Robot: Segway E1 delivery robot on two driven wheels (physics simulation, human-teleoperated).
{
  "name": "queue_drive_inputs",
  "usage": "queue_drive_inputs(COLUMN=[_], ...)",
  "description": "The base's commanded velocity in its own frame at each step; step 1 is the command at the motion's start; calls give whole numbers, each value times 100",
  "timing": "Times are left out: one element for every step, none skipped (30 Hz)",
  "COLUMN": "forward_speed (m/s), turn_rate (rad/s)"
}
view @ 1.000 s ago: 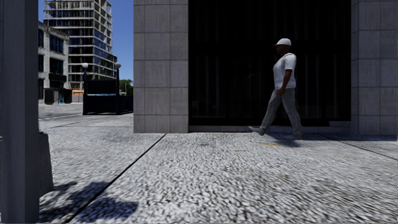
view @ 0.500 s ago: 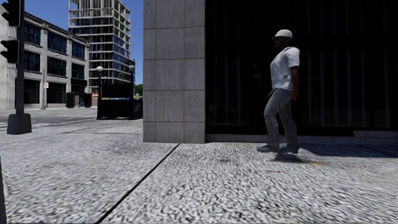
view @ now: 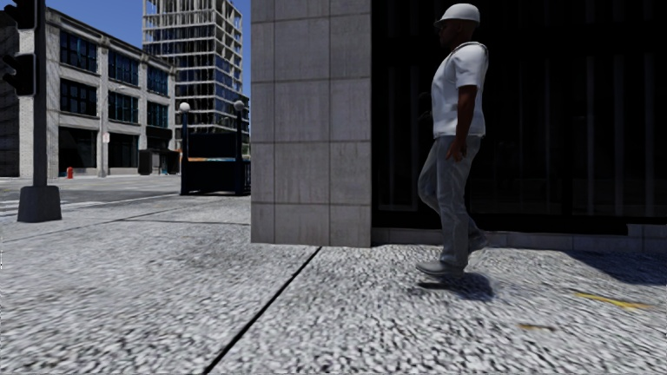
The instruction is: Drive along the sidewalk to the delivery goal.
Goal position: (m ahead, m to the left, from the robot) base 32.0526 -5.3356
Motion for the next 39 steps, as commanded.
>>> queue_drive_inputs(forward_speed=[119, 119, 119, 119, 119, 119, 112, 112, 112, 112, 112, 112, 112, 112, 112, 103, 85, 71, 71, 54, 44, 29, 7, 7, 0, 0, 0, 0, 0, 0, 0, 0, 0, 0, 0, 0, 0, 0, 0], turn_rate=[40, 40, 40, 40, 40, 40, 40, 40, 40, 40, 40, 40, 40, 40, 40, 40, 39, 26, 26, 0, 0, 0, 0, 0, 0, 0, 0, 0, 0, 0, 0, 0, 0, 0, 0, 0, 0, 0, 0])
